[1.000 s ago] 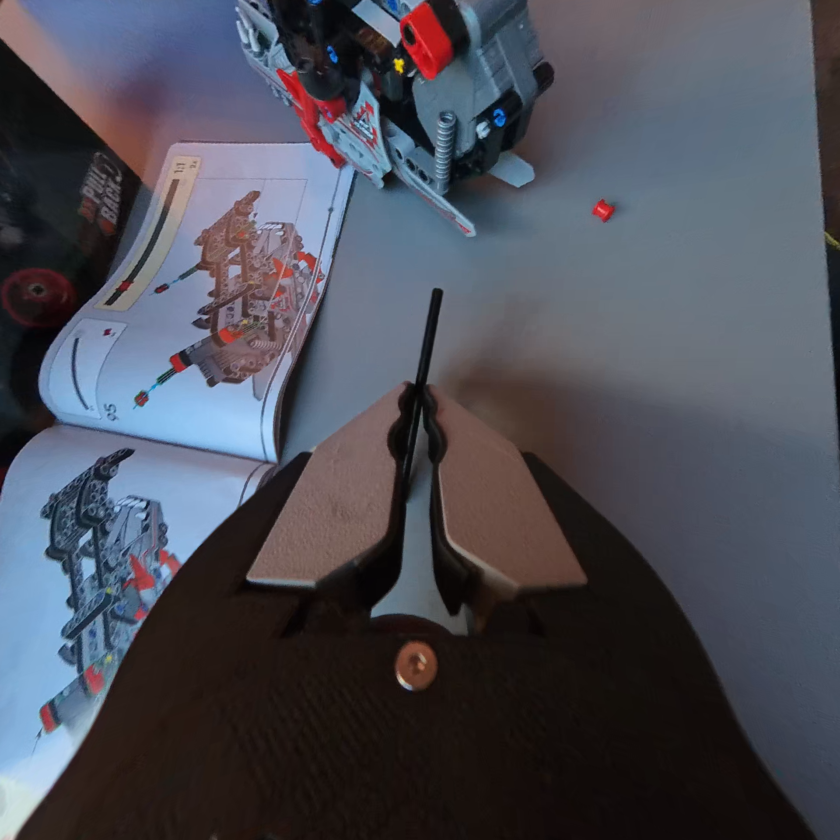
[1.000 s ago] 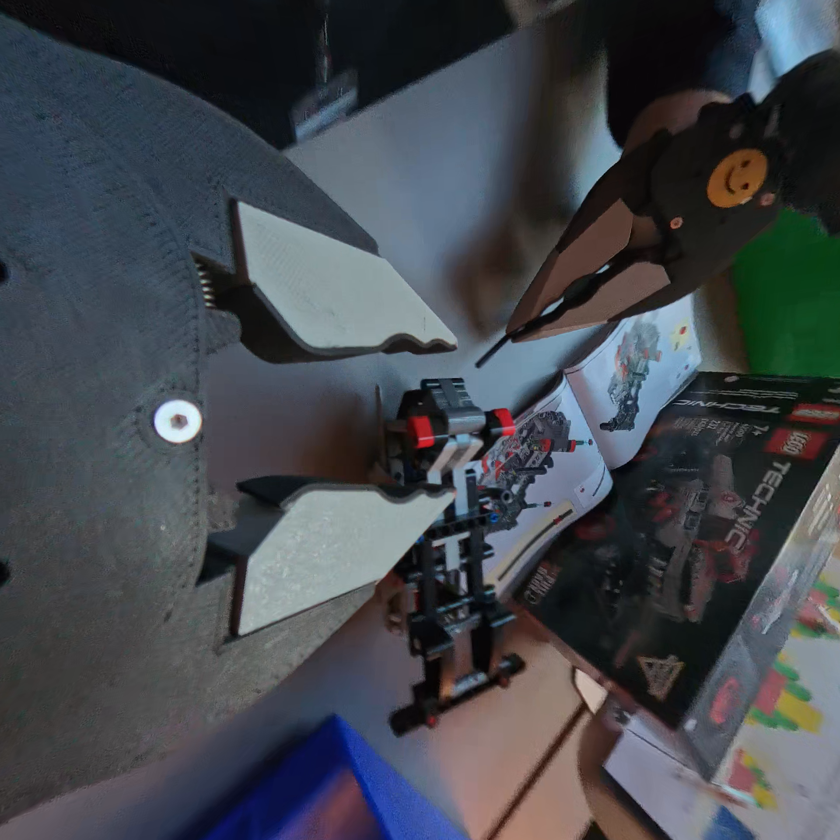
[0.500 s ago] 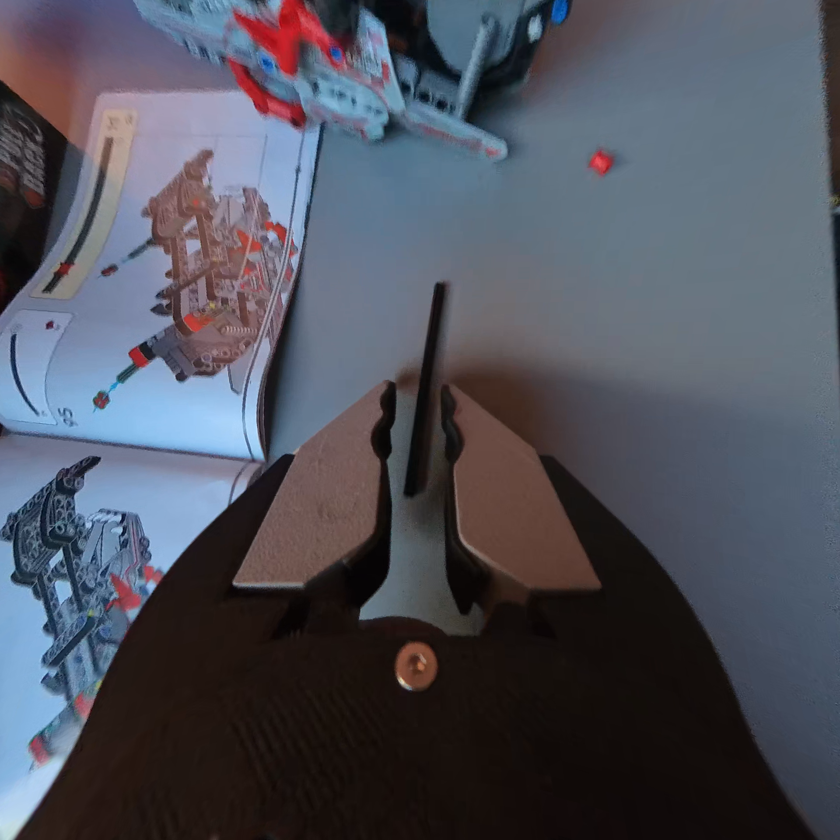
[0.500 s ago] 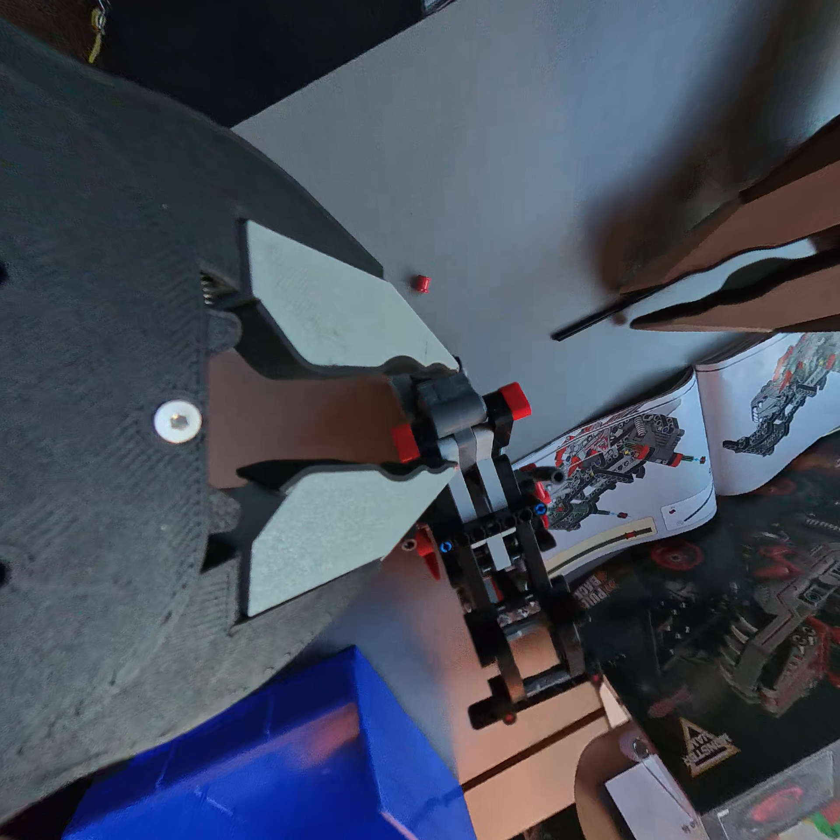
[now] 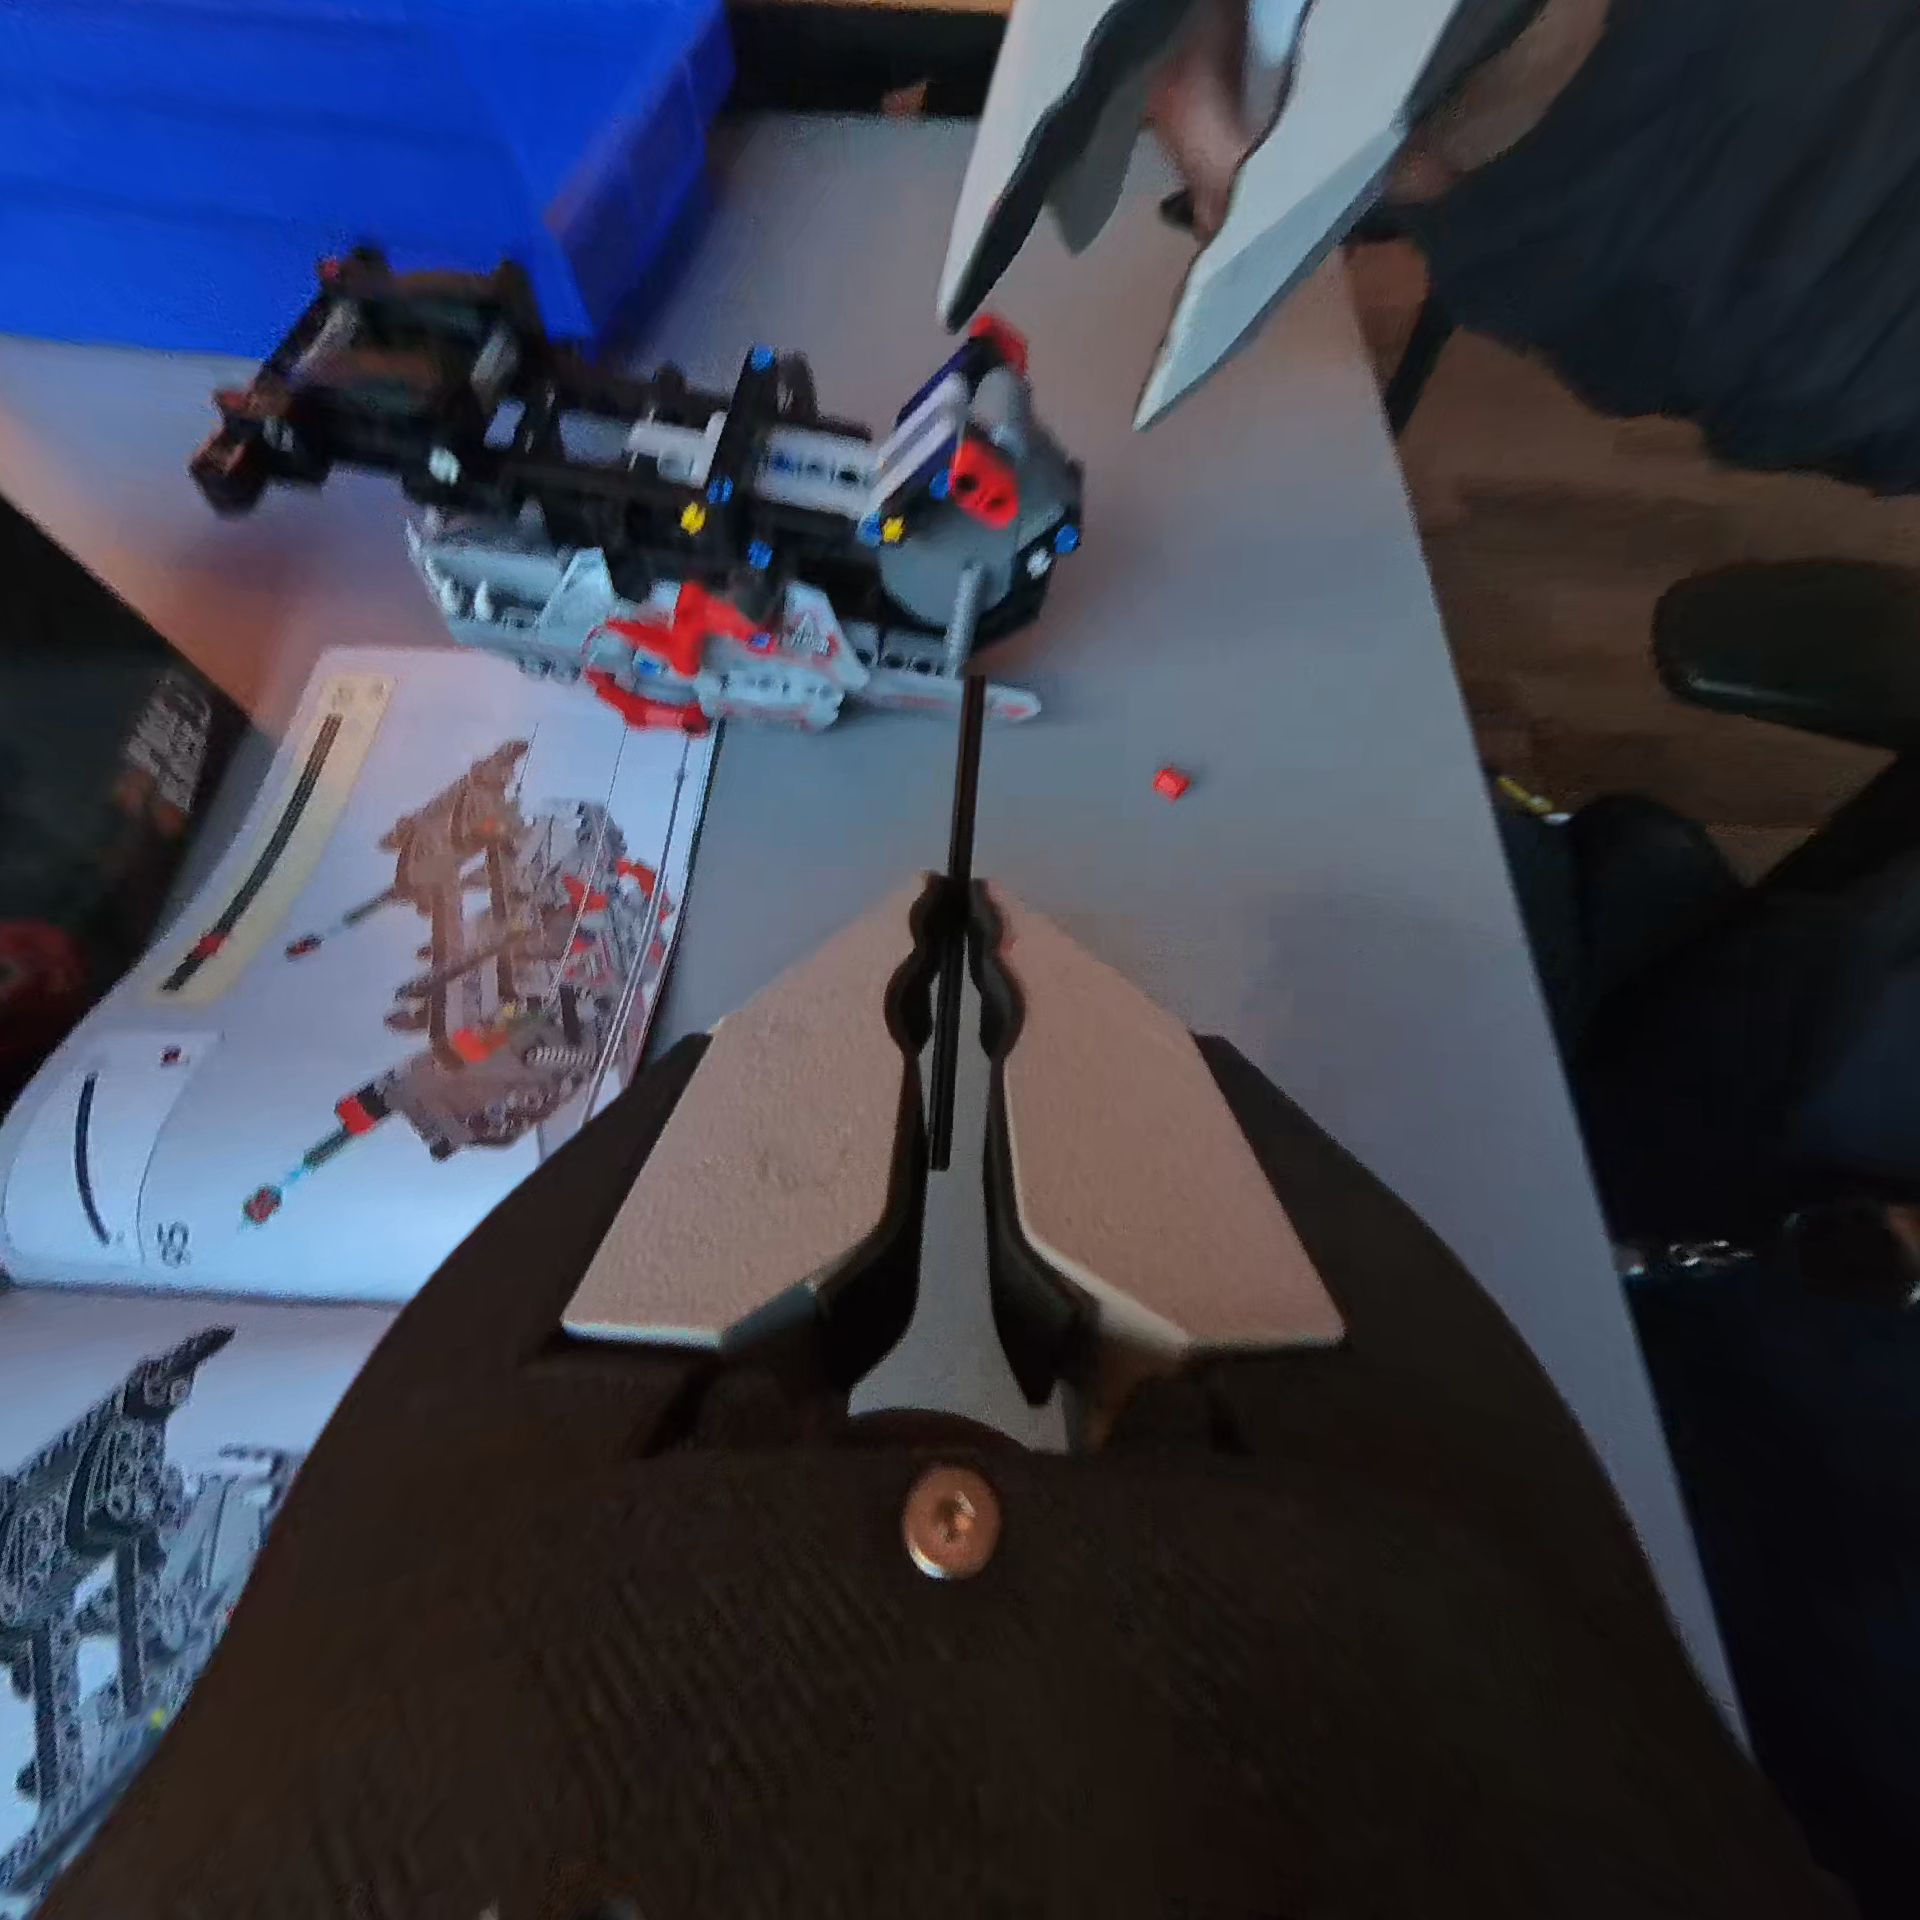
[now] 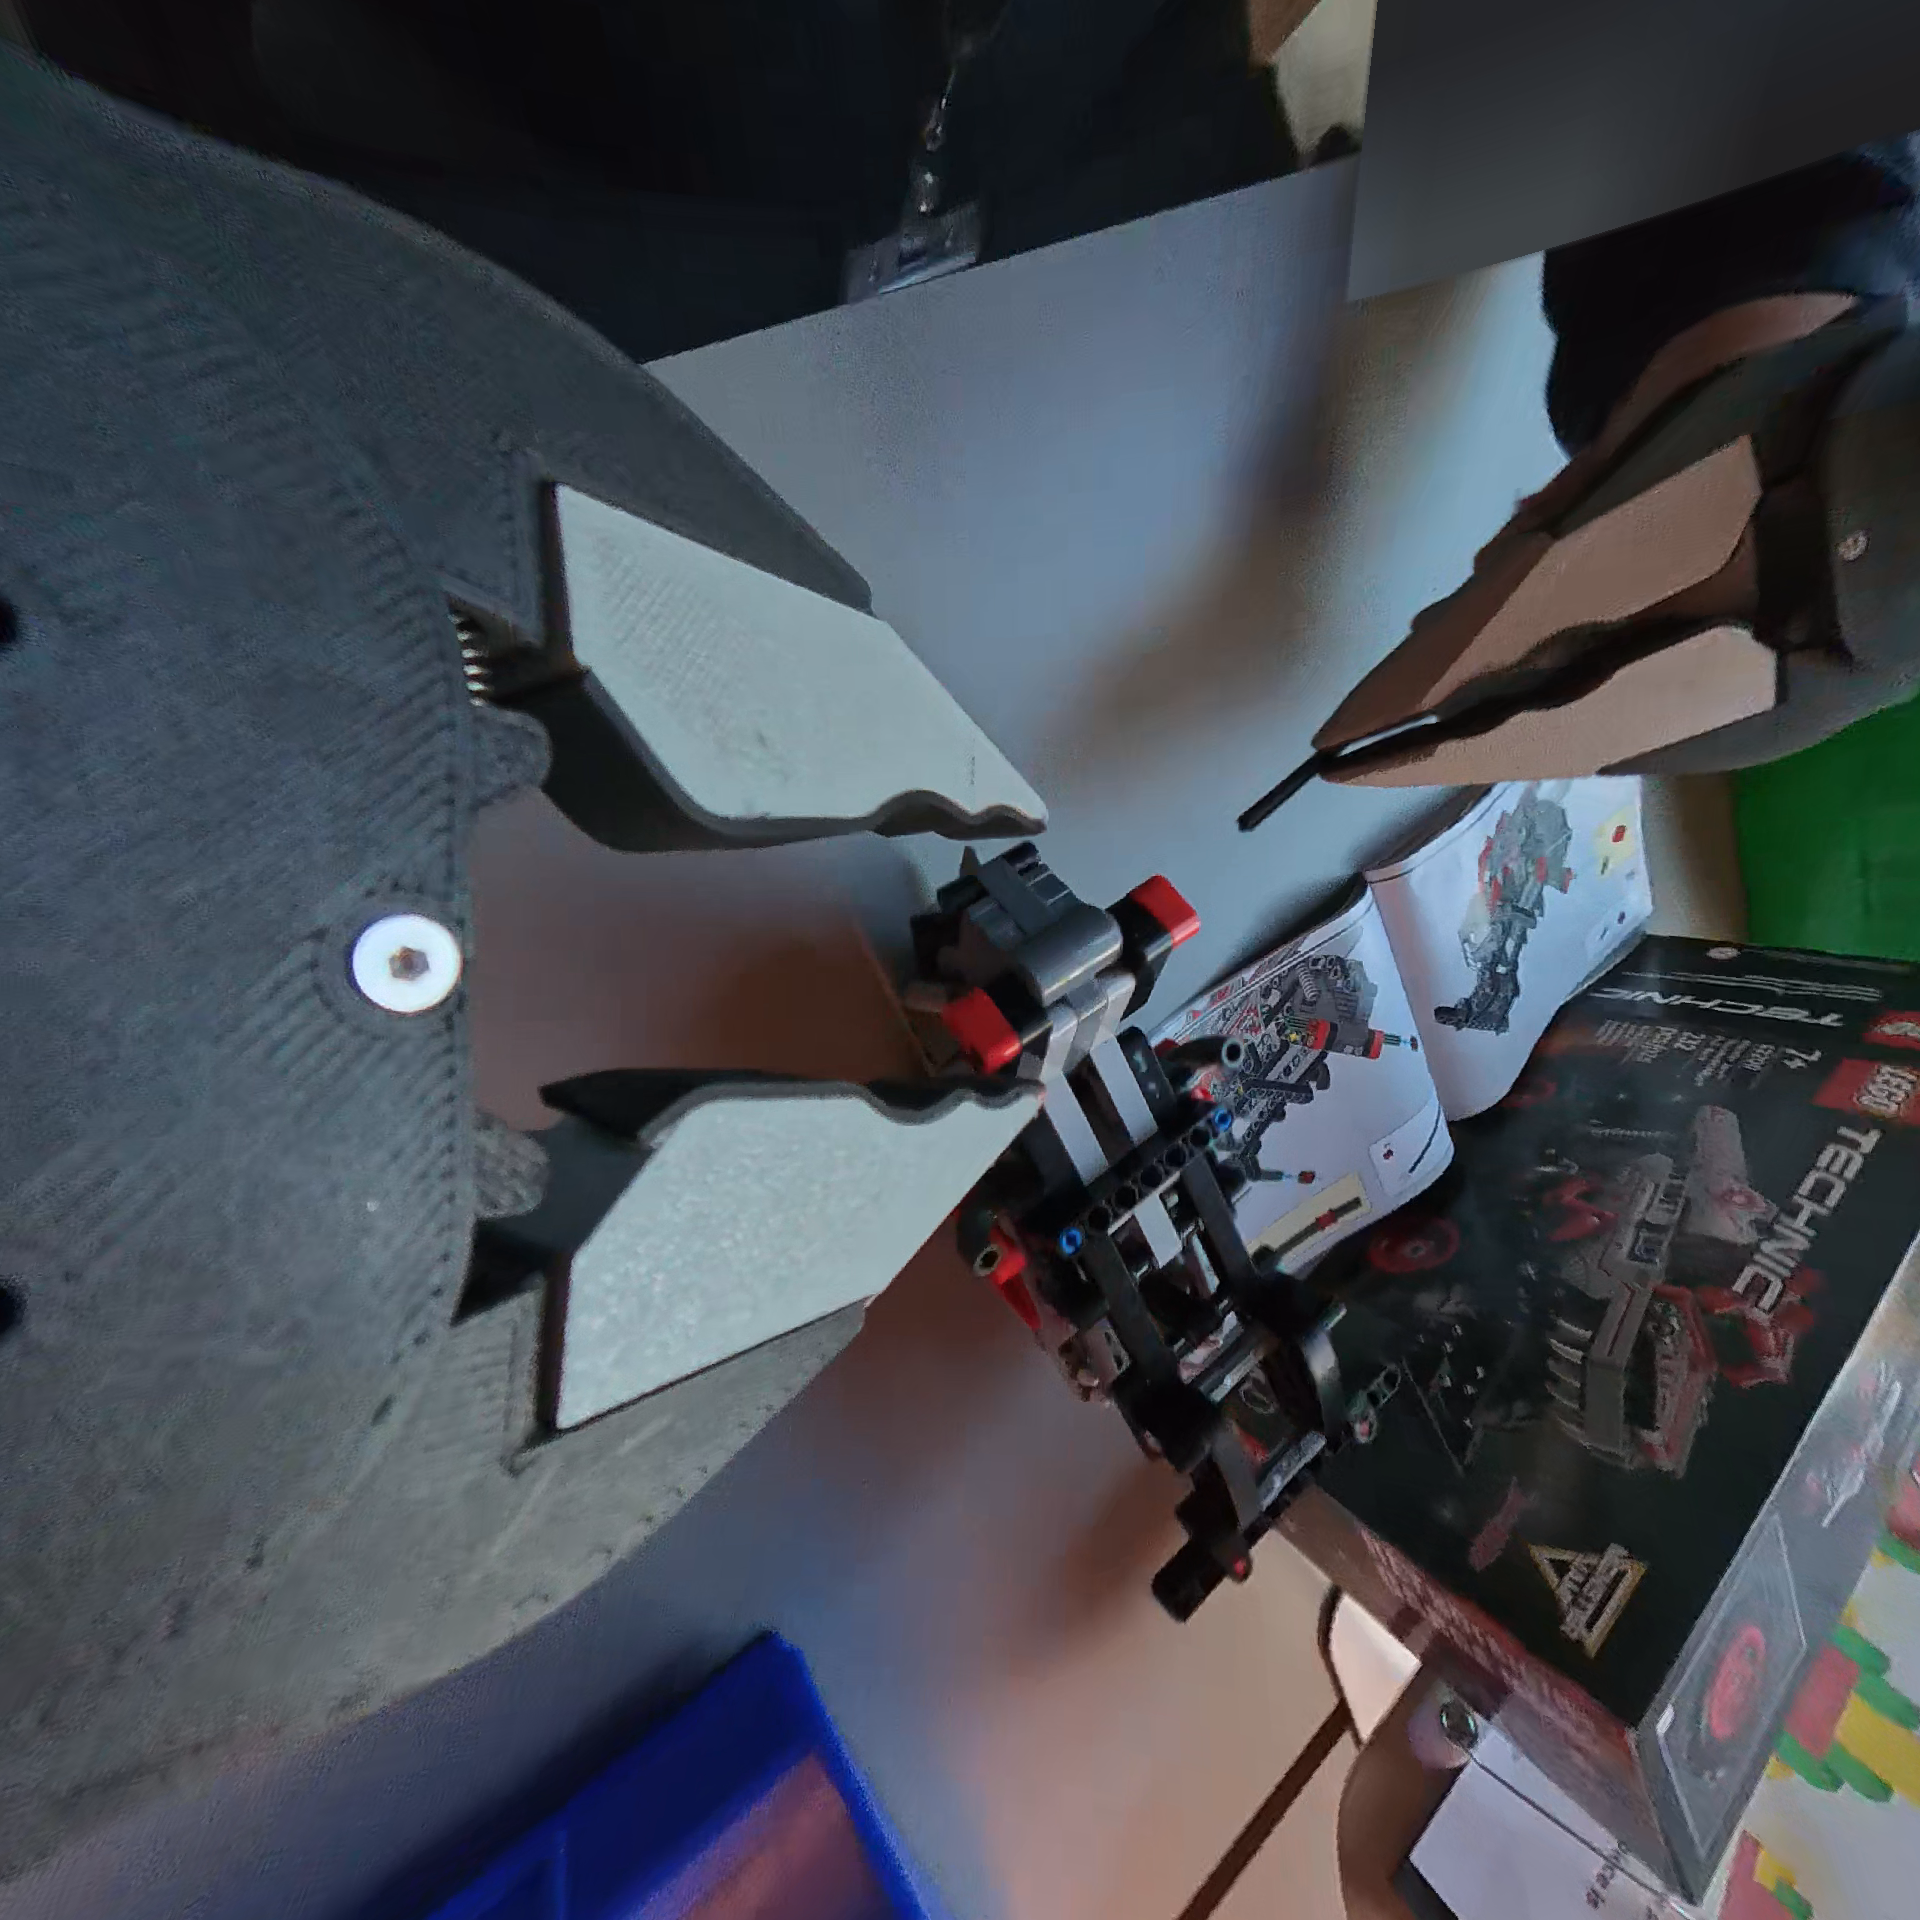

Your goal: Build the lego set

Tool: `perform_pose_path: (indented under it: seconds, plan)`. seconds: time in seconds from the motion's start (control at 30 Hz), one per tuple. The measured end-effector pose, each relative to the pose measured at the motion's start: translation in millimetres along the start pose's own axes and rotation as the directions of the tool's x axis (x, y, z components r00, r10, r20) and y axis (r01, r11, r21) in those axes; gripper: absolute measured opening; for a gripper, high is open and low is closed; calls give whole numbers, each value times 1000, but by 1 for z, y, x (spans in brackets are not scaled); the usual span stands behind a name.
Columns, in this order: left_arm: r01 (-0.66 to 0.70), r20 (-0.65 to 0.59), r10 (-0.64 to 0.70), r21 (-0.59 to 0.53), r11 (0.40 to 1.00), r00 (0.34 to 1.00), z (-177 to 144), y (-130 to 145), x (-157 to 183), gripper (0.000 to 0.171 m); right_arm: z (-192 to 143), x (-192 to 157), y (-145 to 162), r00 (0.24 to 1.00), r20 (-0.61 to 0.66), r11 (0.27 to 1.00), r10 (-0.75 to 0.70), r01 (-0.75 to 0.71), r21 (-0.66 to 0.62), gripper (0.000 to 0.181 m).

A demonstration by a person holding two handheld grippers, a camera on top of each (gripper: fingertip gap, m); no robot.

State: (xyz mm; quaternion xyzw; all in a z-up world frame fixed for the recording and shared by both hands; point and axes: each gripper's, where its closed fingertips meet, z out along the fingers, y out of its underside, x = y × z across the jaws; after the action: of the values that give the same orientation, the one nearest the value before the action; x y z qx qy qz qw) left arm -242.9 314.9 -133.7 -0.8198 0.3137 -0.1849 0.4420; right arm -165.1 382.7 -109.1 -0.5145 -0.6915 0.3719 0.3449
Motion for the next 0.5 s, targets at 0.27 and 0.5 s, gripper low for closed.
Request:
perform_pose_path:
  seconds: [0.27, 0.5]
  plan:
    - [-20, -43, 21, 21, 1000, 999, 12, -30, 8, 0, -5, 6, 3, 998, 49, 999, 29, -30, 20, 40]
    - [-31, -33, 30, -28, 999, 999, 17, -26, 6, 0, -3, 9, 6, 989, 110, 993, 98, -105, 56, 35]
